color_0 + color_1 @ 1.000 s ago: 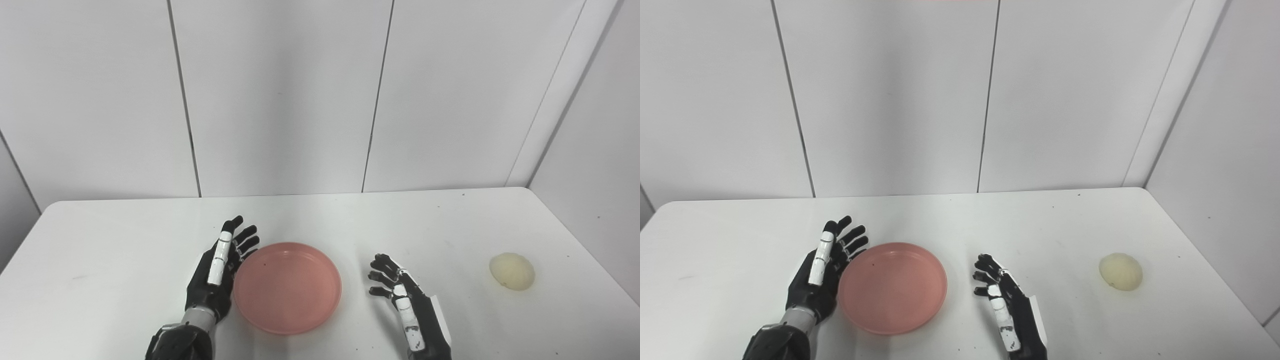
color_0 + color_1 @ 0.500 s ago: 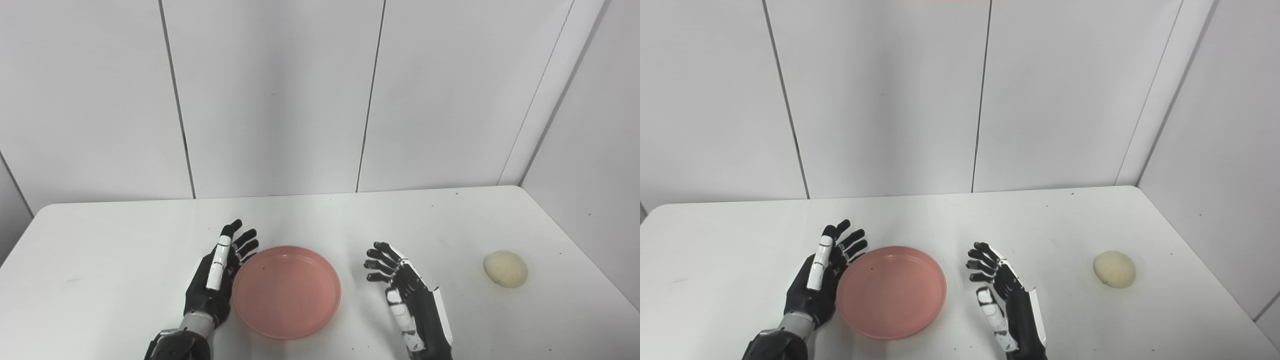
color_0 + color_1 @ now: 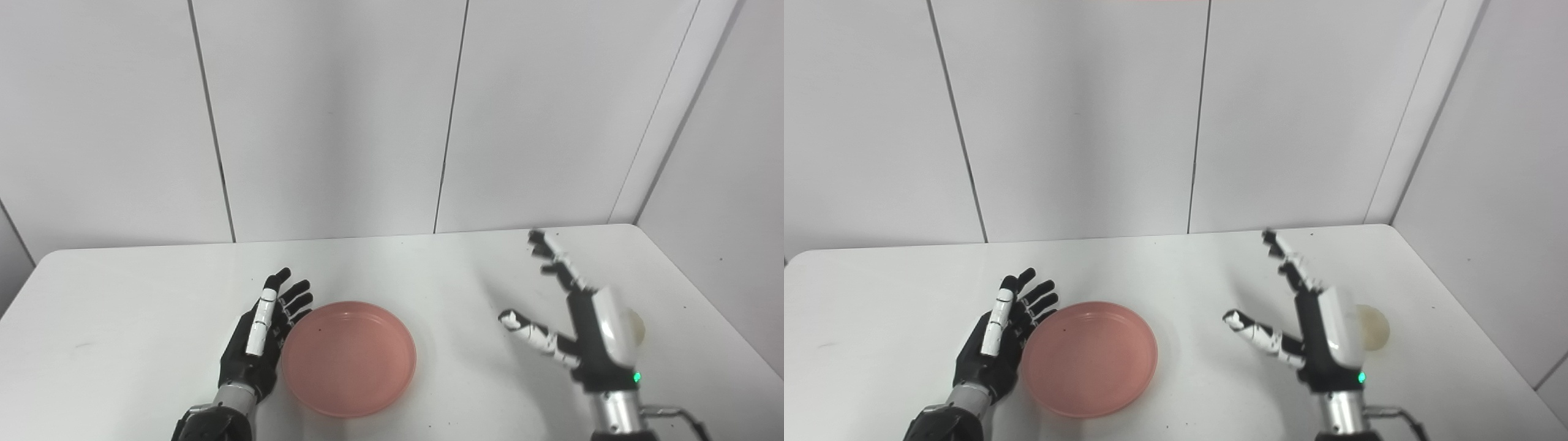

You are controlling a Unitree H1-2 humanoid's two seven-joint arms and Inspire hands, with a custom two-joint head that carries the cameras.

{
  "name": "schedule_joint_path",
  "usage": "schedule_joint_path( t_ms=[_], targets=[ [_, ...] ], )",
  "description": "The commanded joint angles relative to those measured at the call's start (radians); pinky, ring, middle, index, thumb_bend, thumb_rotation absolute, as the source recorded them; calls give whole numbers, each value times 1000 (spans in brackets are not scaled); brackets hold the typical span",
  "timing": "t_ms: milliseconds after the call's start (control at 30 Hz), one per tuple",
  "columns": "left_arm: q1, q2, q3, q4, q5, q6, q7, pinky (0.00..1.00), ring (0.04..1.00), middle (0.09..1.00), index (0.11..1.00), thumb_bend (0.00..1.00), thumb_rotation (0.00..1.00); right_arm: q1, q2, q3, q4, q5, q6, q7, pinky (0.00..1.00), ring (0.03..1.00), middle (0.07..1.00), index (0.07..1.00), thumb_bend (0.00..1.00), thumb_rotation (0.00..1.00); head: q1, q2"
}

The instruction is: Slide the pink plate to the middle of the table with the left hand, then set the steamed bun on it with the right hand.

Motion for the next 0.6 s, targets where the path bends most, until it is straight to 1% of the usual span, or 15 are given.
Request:
schedule_joint_path(
  t_ms=[0,67,100,167,267,333,367,400,433,500,533,567],
  targets=[
    [-6,-8,-4,15,1,12,4,813,853,846,911,666,832,-34,-41,-28,-29,-30,54,2,755,838,864,873,820,832,3,0],
    [-6,-9,-3,18,1,12,4,812,852,845,914,666,828,-44,-77,-48,-31,-90,114,23,789,840,857,864,840,830,9,0],
    [-5,-9,-3,17,-1,13,4,812,852,845,914,666,828,-47,-96,-57,-35,-120,163,50,791,840,856,863,841,831,11,1],
    [-3,-7,-1,11,-3,18,2,814,854,851,915,667,824,-49,-131,-64,-44,-166,253,119,749,828,844,856,868,810,11,4],
    [3,-3,1,-2,-6,30,0,811,854,852,917,664,827,-52,-161,-55,-57,-225,364,207,791,836,841,842,892,748,6,9],
    [6,-1,1,-11,-7,38,-1,811,853,849,915,662,829,-59,-173,-45,-49,-259,427,247,801,838,841,837,894,739,5,12],
    [8,0,1,-14,-7,41,-2,812,850,842,911,660,827,-63,-177,-41,-43,-272,452,263,804,832,835,818,909,690,5,12],
    [11,1,0,-21,-8,44,-4,812,850,840,910,660,826,-70,-180,-37,-27,-289,482,277,804,830,834,813,913,678,5,16],
    [13,2,-1,-25,-8,47,-6,814,849,838,908,656,825,-74,-183,-34,-17,-301,504,286,802,828,829,805,925,644,5,16],
    [17,3,-1,-34,-7,51,-8,817,850,840,910,655,824,-83,-189,-25,15,-319,535,288,809,824,823,797,925,597,6,19],
    [19,3,-1,-41,-7,55,-8,818,850,840,910,655,824,-86,-192,-20,35,-327,545,280,810,824,823,797,925,595,6,23],
    [22,3,0,-47,-6,60,-7,815,849,838,908,654,822,-89,-193,-16,56,-333,553,268,810,820,821,790,917,566,5,26]
  ],
)
